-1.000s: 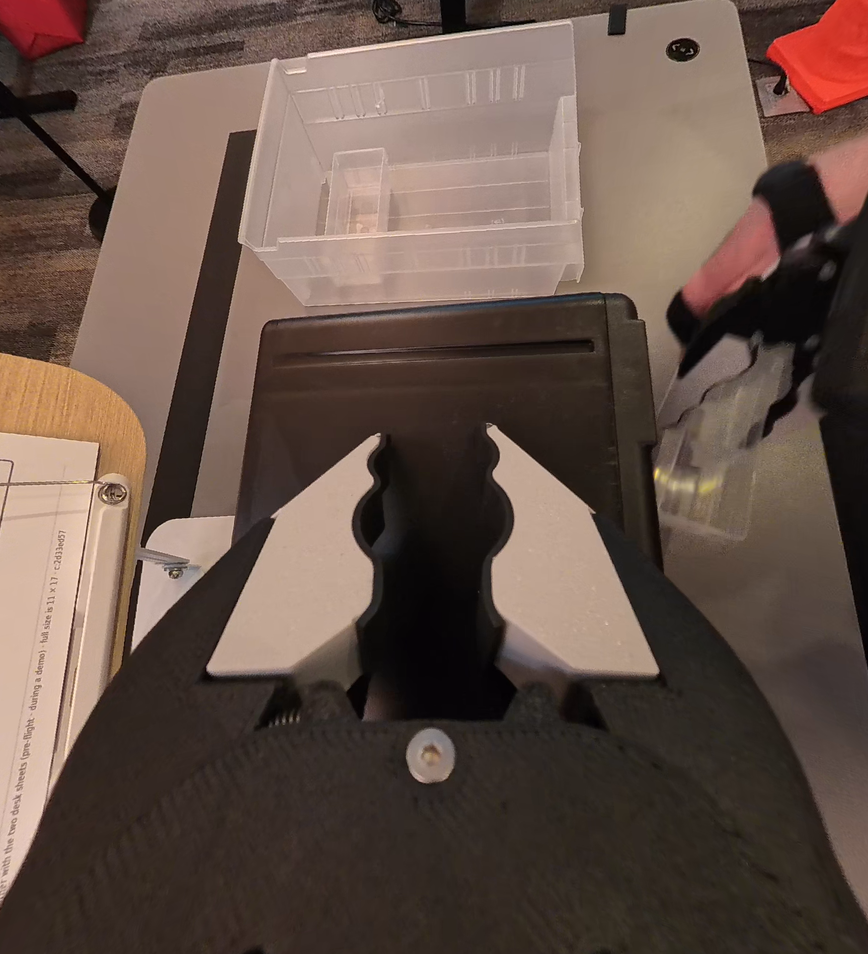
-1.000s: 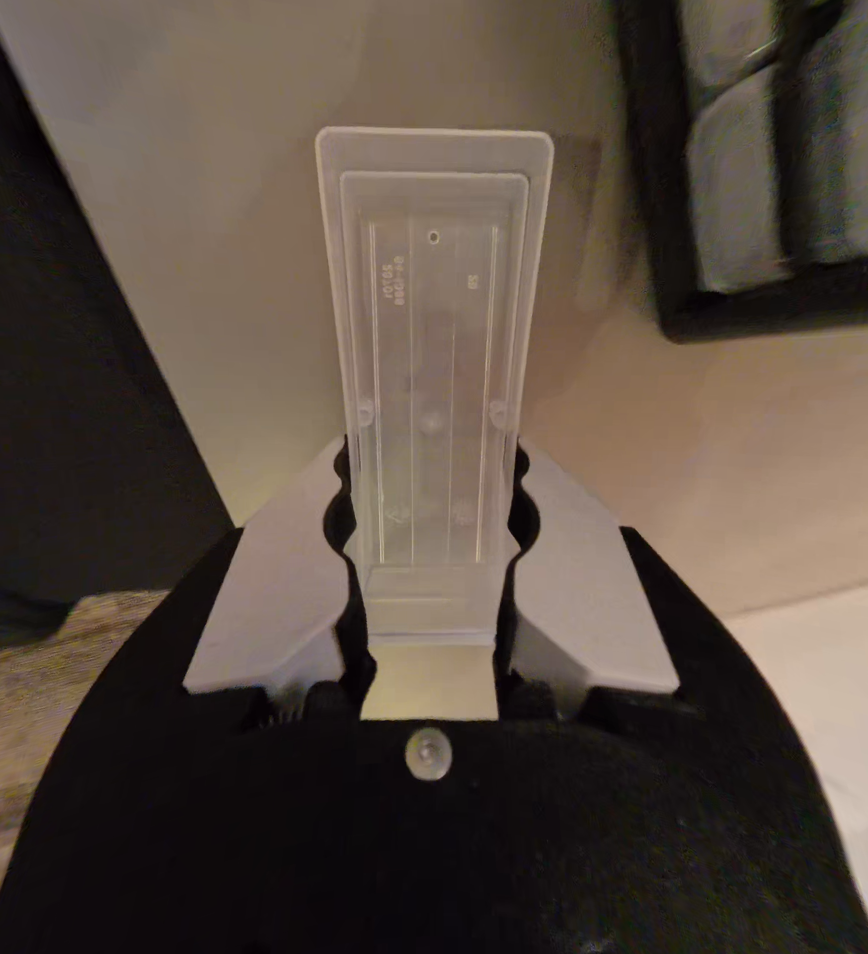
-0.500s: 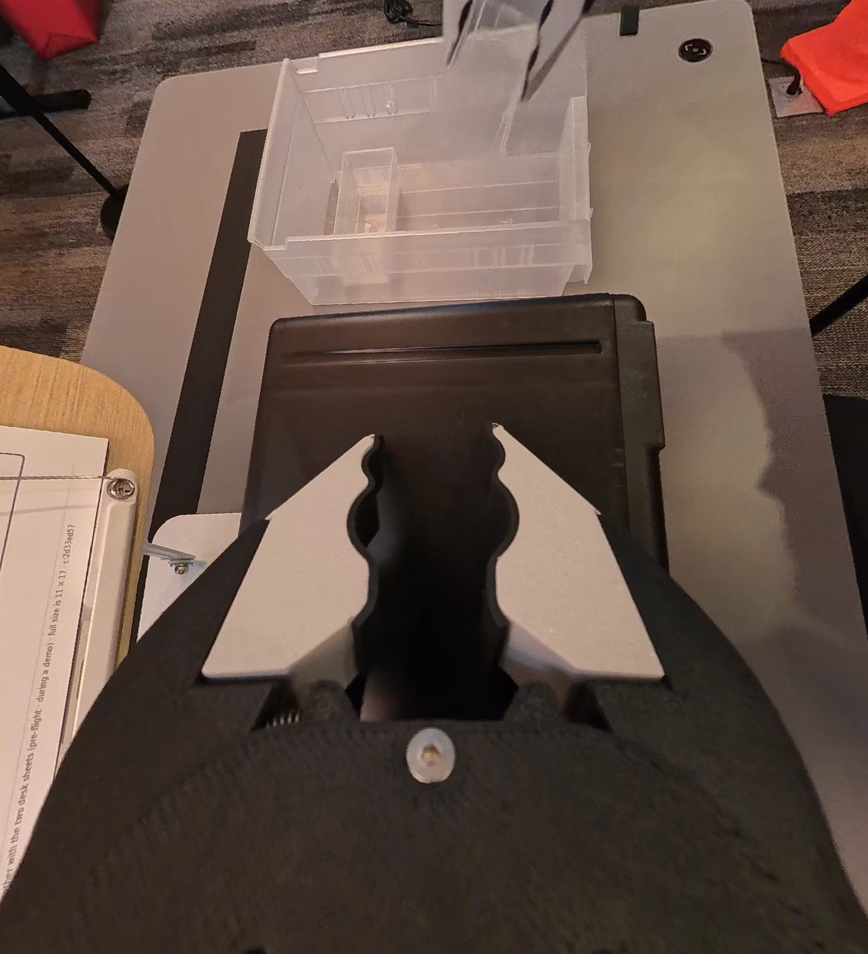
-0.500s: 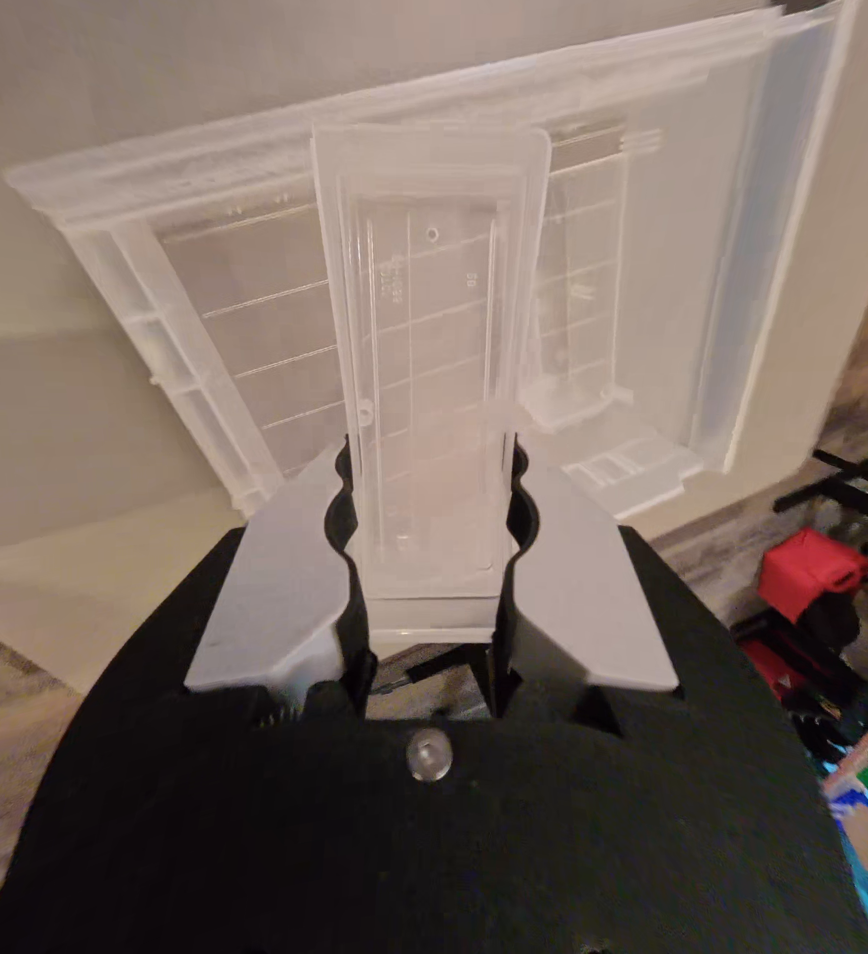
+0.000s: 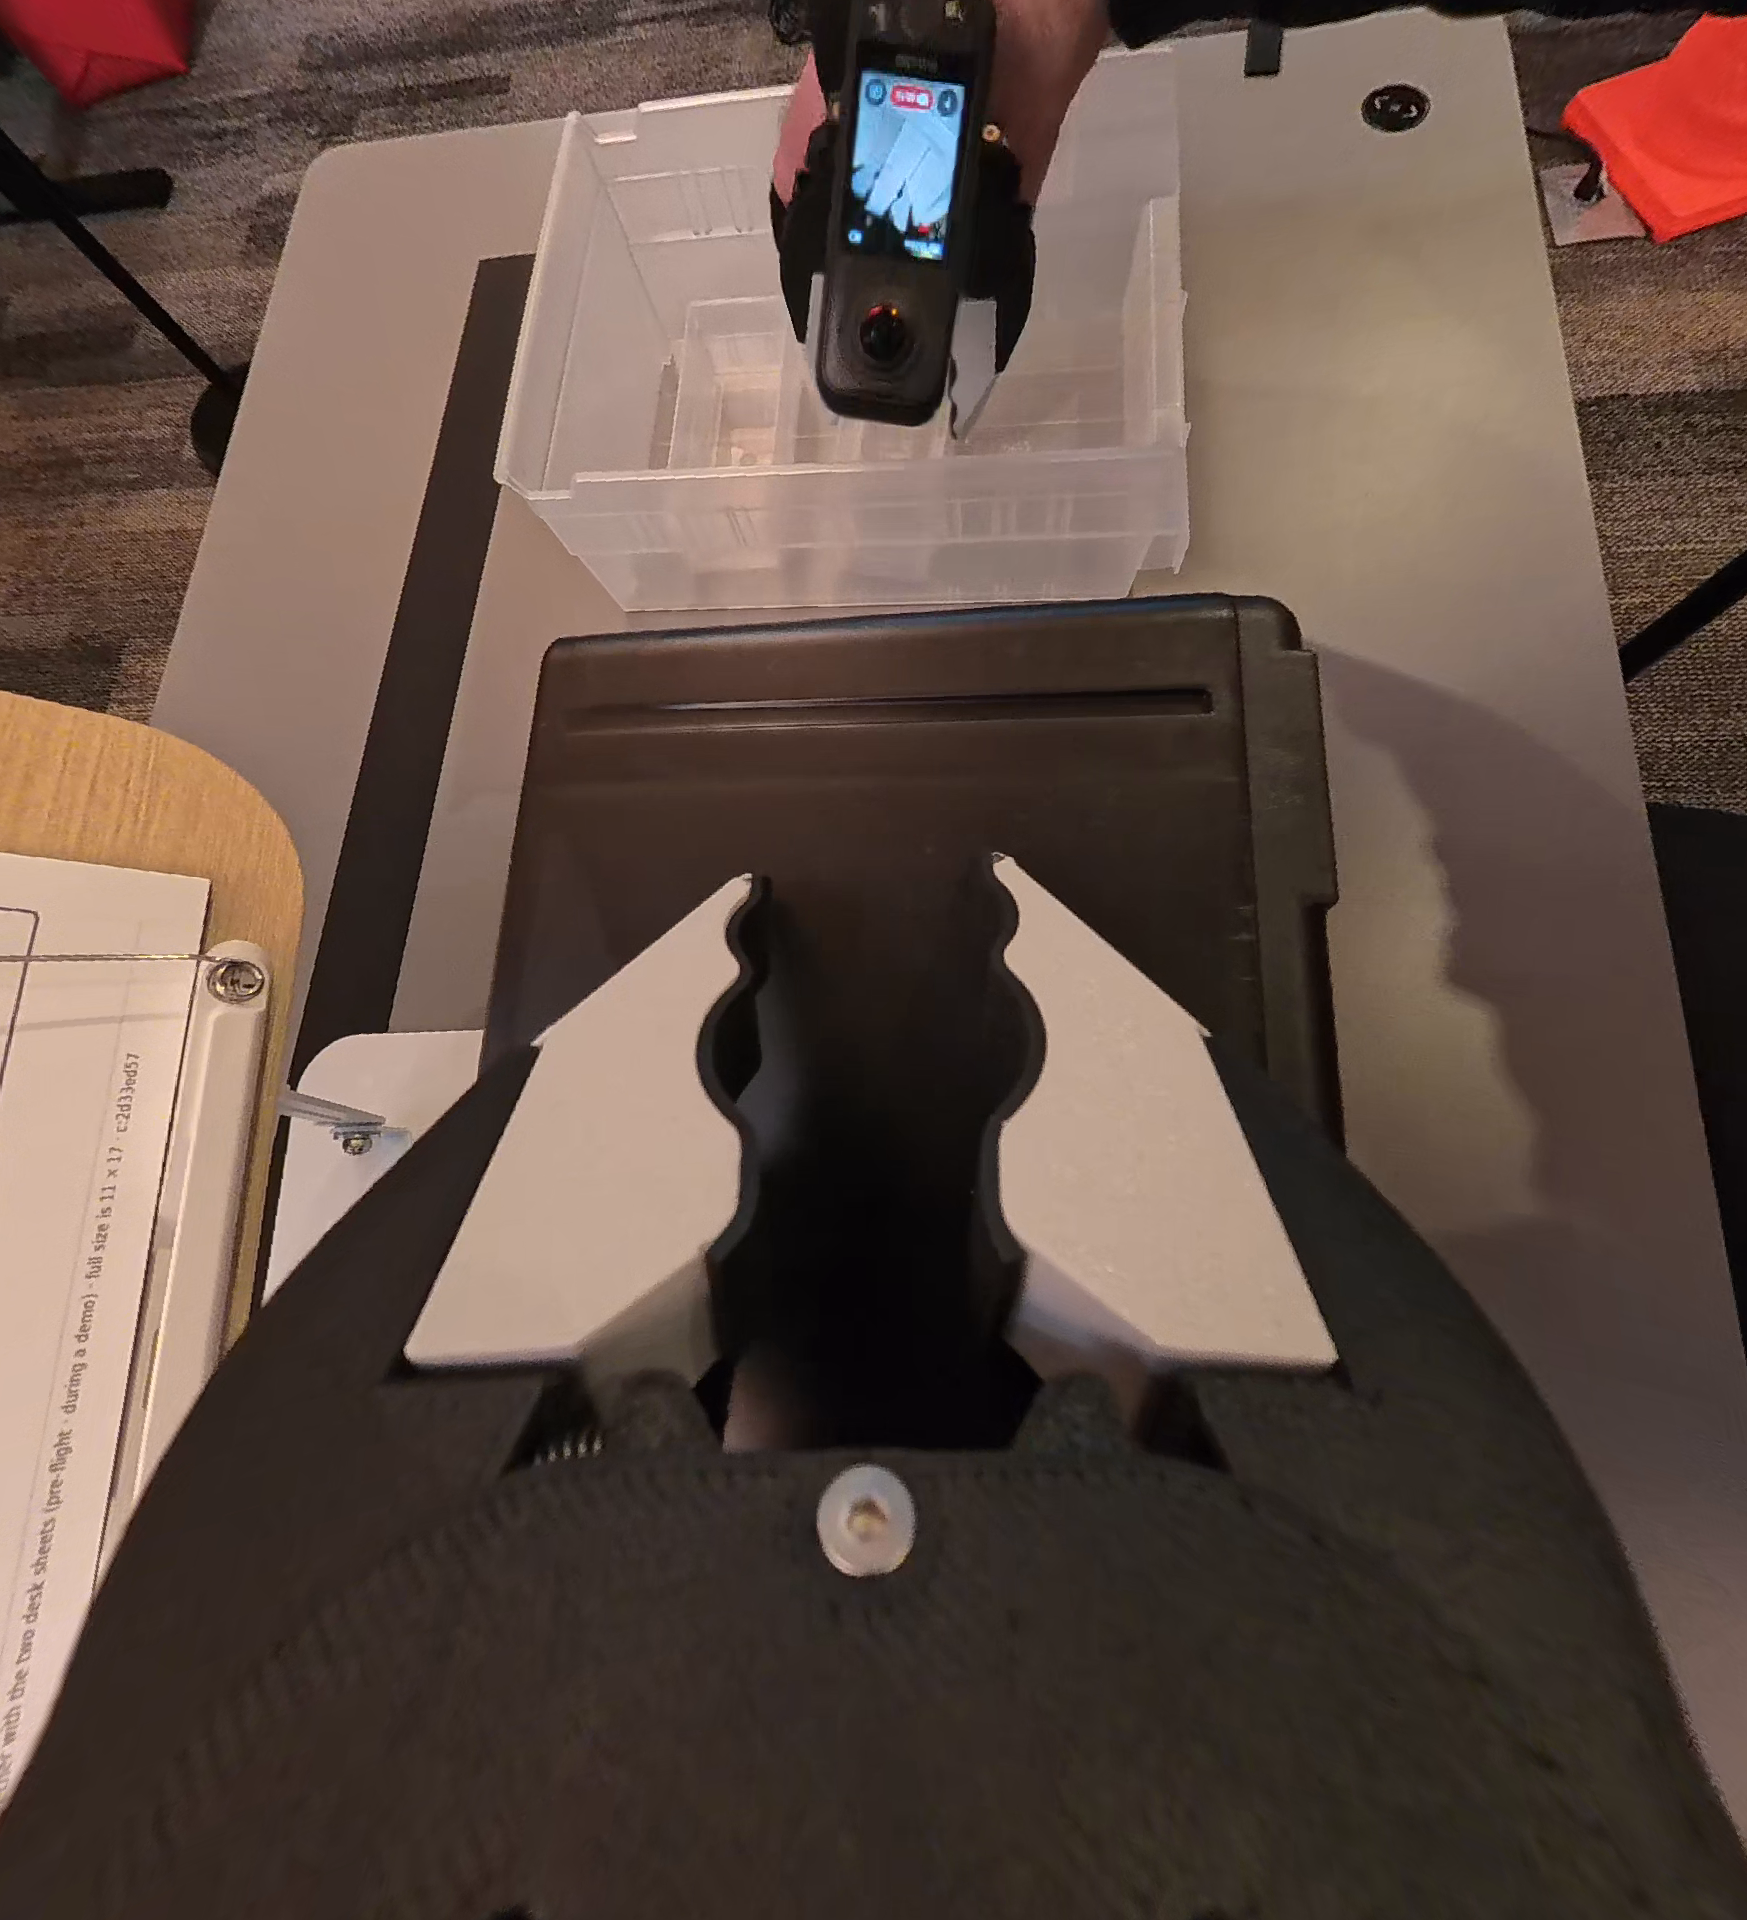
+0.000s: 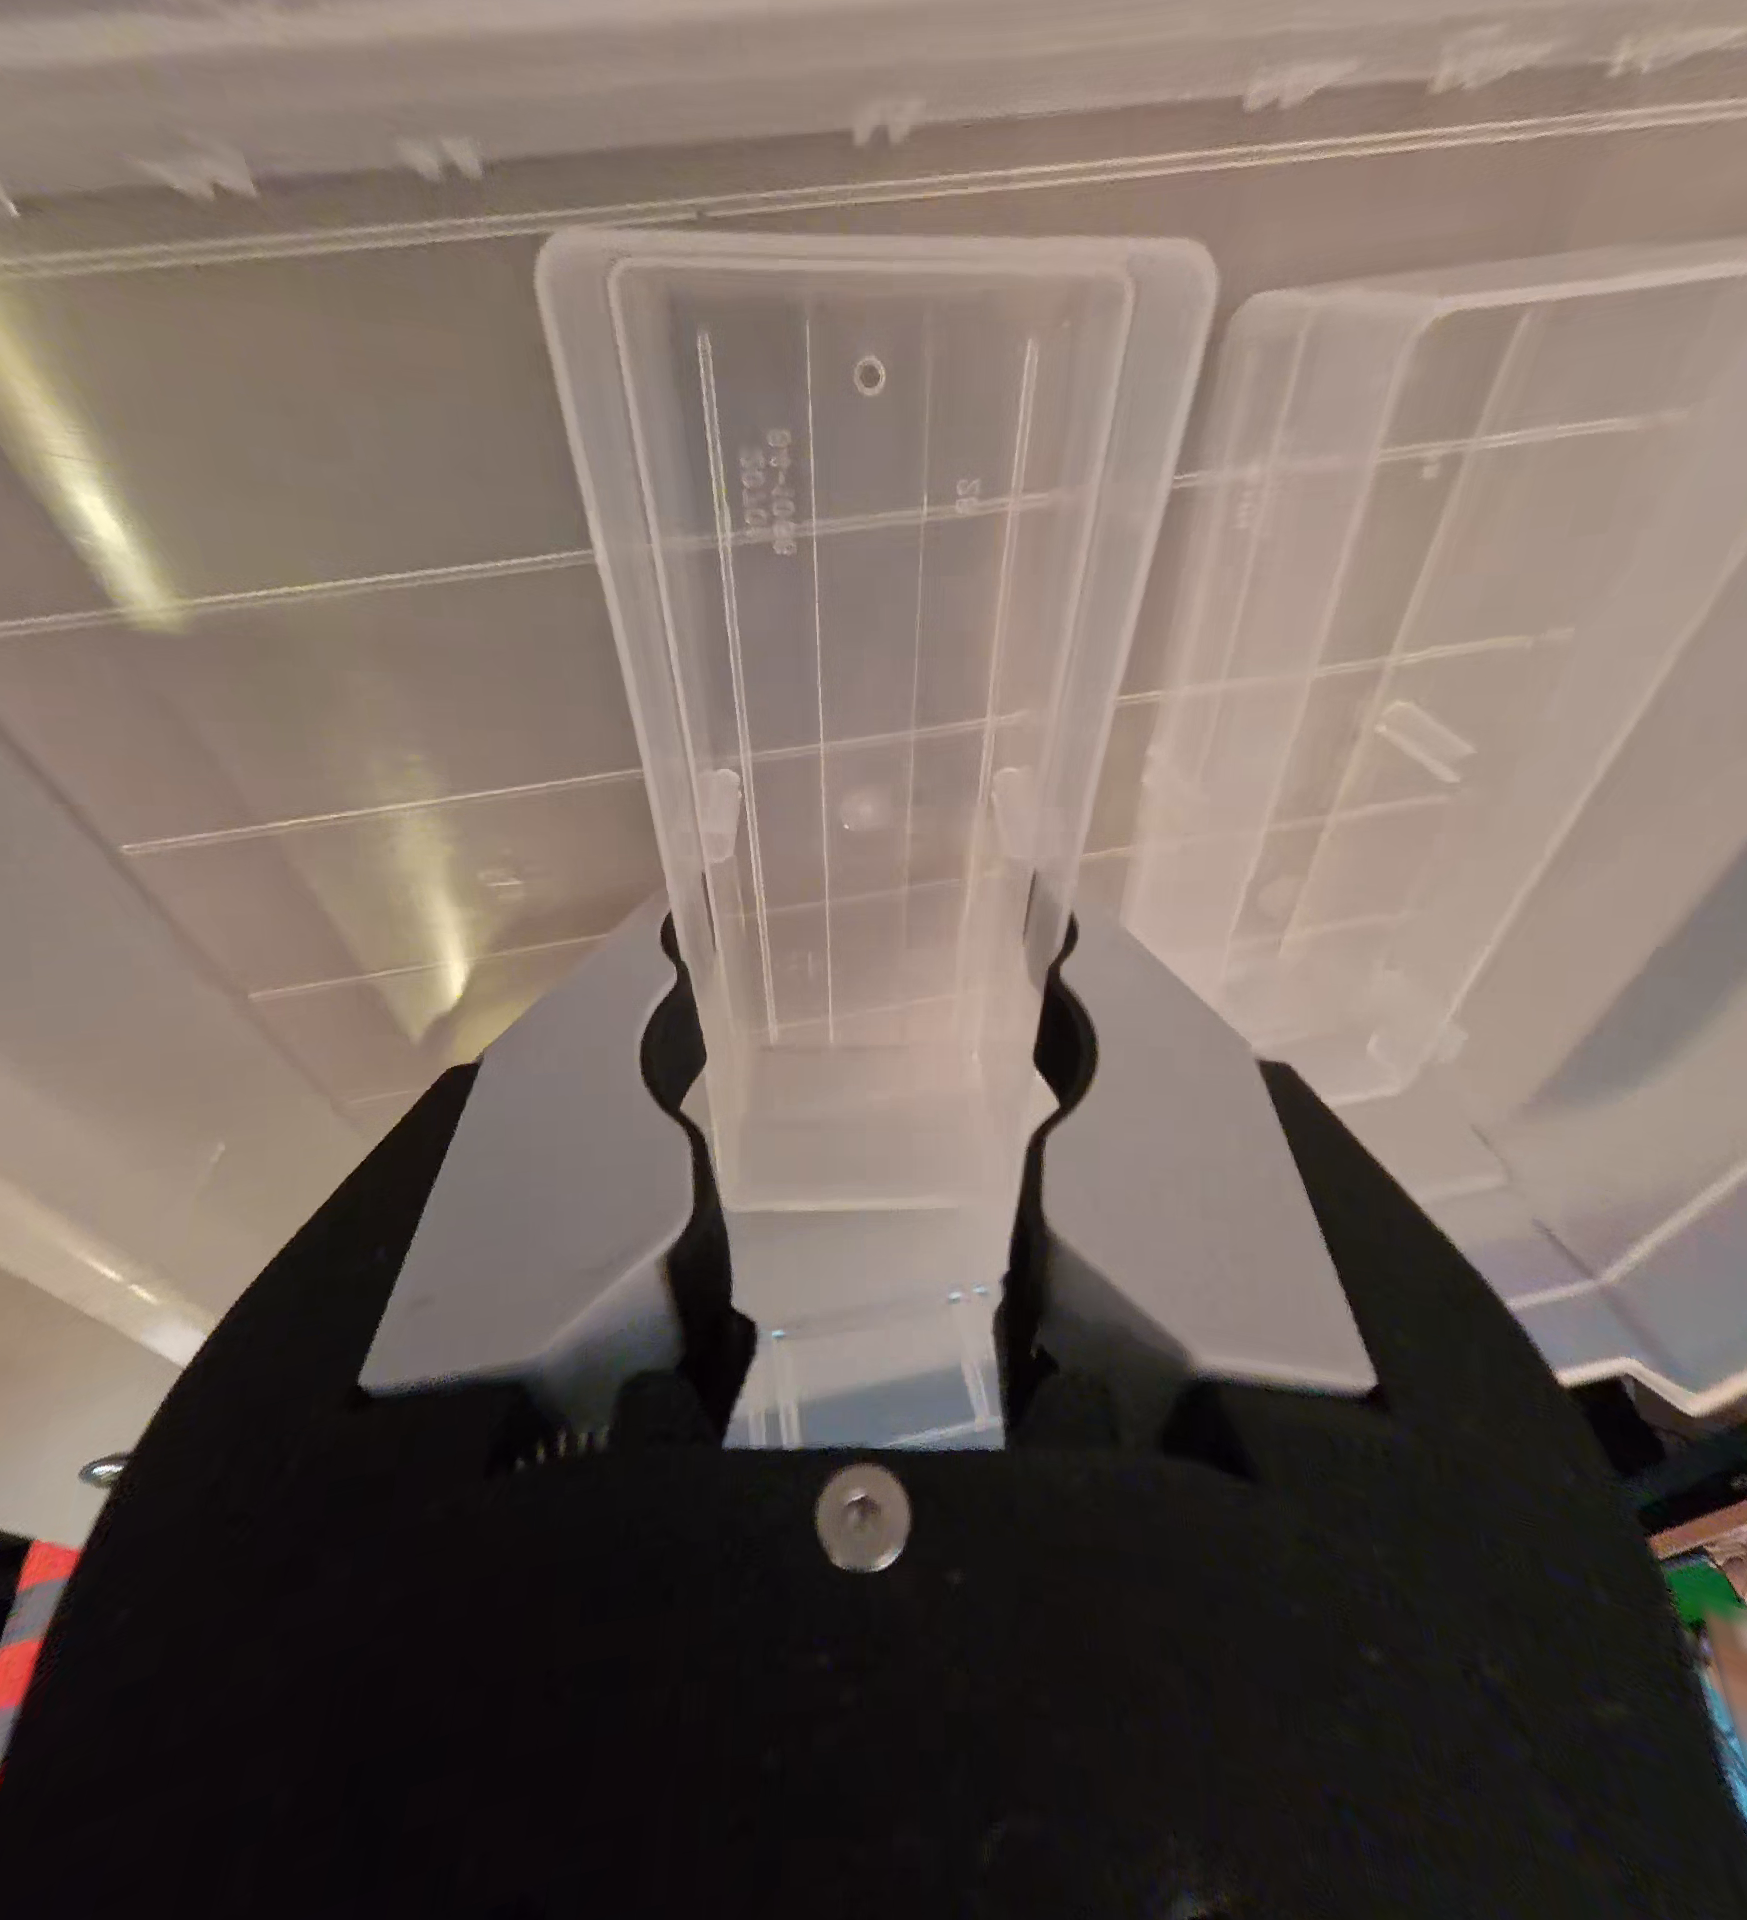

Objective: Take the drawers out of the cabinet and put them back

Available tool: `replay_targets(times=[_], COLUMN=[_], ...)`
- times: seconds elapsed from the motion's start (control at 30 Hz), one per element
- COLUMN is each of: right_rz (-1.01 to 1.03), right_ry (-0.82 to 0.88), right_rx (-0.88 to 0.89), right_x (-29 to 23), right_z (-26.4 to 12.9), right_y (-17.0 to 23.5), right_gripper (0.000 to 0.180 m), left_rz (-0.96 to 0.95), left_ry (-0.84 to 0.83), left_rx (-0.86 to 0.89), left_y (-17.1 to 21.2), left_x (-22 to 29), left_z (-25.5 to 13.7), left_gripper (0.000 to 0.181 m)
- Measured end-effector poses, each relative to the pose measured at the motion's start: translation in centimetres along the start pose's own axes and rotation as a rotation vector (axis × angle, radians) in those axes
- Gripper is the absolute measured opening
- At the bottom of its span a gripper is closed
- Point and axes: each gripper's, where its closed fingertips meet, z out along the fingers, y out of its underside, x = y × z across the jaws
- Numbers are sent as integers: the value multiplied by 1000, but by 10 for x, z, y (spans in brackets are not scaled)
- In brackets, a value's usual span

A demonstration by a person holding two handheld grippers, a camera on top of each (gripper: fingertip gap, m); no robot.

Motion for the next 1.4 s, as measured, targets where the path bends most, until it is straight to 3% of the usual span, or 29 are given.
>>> replay_targets(times=[0.07,0.17,0.3,0.43,0.53,0.57,0.7,0.83,0.93,1.17,1.4], right_rz=[13,62,150,83,-101,-142,-285,-321,-303,-337,-348], right_ry=[33,100,326,584,553,560,840,1146,1244,1324,1234], right_rx=[8,20,111,408,812,864,806,784,772,766,815], right_x=[6,14,19,-28,-113,-132,-159,-152,-131,-112,-164], right_z=[-4,-26,-105,-223,-283,-289,-271,-249,-233,-232,-241], right_y=[2,8,-2,-75,-175,-204,-302,-359,-373,-379,-373], right_gripper=[80,90,86,63,45,47,56,39,39,10,9], left_rz=[-2,-2,-4,-2,-4,-5,-3,0,0,-6,-4], left_ry=[2,1,2,1,4,4,2,-2,0,5,6], left_rx=[0,0,0,0,0,0,0,0,0,-1,-1], left_y=[0,0,0,0,0,0,0,0,0,0,0], left_x=[0,0,0,0,0,0,0,0,0,0,0], left_z=[0,0,0,0,0,0,0,0,0,0,0], left_gripper=[39,39,39,39,39,39,39,39,39,39,39])
